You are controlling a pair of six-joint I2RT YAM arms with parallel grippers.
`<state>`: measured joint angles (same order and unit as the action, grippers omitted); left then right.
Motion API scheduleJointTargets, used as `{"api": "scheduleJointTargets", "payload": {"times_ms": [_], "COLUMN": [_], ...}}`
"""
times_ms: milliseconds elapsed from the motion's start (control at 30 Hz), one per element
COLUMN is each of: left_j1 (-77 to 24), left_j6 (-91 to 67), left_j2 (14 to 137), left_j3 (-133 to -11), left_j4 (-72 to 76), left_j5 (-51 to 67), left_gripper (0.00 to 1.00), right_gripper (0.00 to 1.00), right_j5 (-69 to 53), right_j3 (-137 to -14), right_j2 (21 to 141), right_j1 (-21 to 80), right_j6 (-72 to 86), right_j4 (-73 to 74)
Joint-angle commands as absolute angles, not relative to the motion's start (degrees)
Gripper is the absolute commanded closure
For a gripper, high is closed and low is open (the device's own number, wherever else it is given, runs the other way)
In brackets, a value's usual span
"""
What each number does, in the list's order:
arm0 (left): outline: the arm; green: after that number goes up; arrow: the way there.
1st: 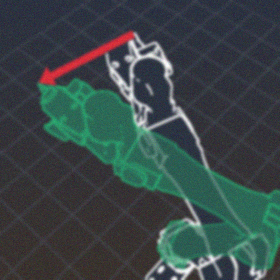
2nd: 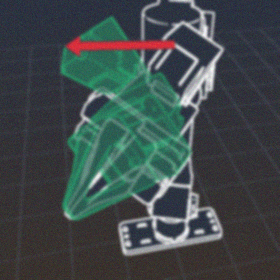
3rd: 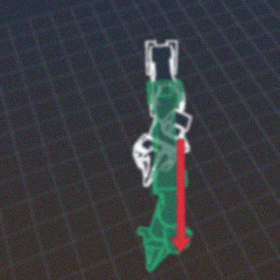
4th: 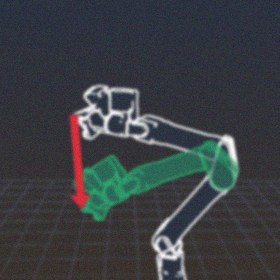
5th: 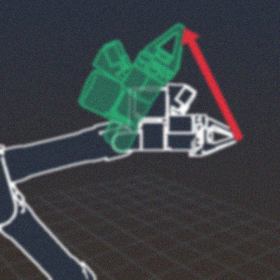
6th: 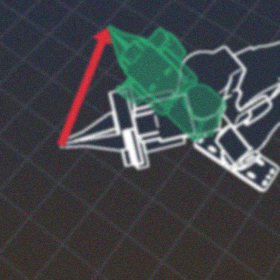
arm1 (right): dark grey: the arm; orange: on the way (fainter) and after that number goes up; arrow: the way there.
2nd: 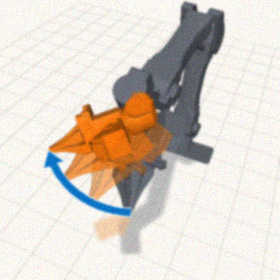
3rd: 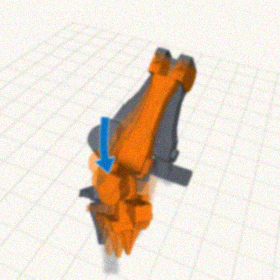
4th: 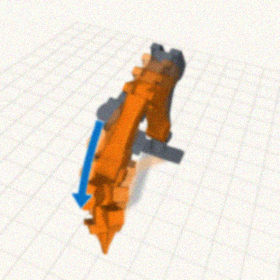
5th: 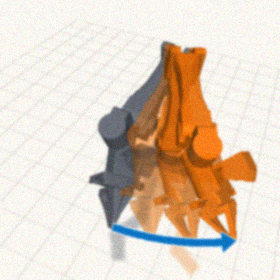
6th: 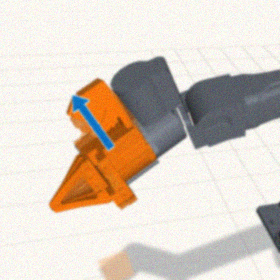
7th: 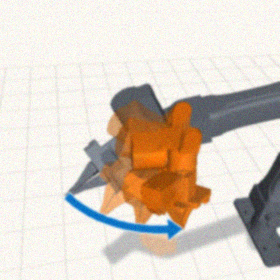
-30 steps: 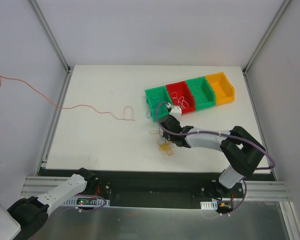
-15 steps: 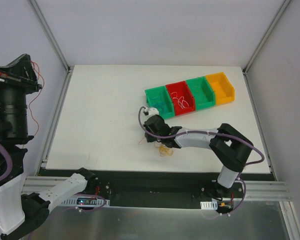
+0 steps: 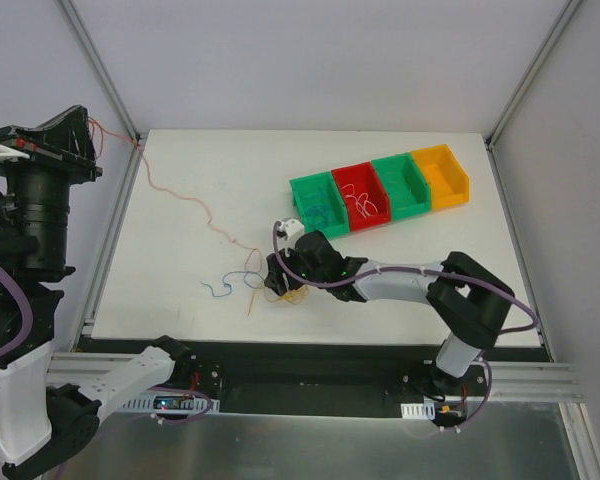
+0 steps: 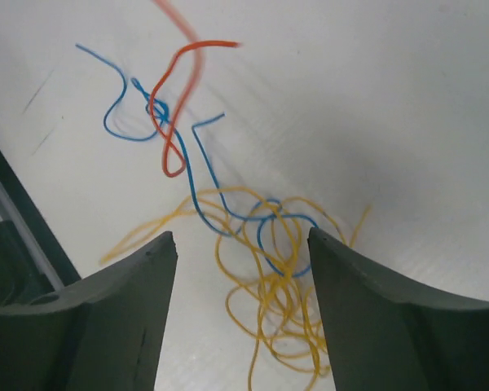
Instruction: Untangle the cables
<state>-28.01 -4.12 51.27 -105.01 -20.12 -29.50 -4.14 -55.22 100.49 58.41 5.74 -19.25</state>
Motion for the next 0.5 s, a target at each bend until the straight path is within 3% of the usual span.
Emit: {"api": "scheduleJointTargets", "payload": {"times_ms": [0, 133, 467], "left_j1": [-27.4, -27.4, -27.4], "left_j6": [-10.2, -15.6, -35.2], "left_j2": [52.9, 56.0, 66.4], "left_j3": [-106.3, -112.6, -117.1], "left_j4": [-20.6, -22.6, -20.3], "left_j5": [-20.4, -14.4, 12.0], "left_gripper": [1.0, 1.0, 1.0], "right_gripper": [0.26, 0.18, 0.13], "right_j5": [-0.4, 5.3, 21.2], "right_j3": [-47.0, -41.4, -23.7], "right_j2": [89.5, 83.9, 64.1], "right_j1": [58.4, 57.4, 54.9], "right_j6": [2.8, 1.8, 3.2], "right_j4": [-26.1, -28.7, -35.9]}}
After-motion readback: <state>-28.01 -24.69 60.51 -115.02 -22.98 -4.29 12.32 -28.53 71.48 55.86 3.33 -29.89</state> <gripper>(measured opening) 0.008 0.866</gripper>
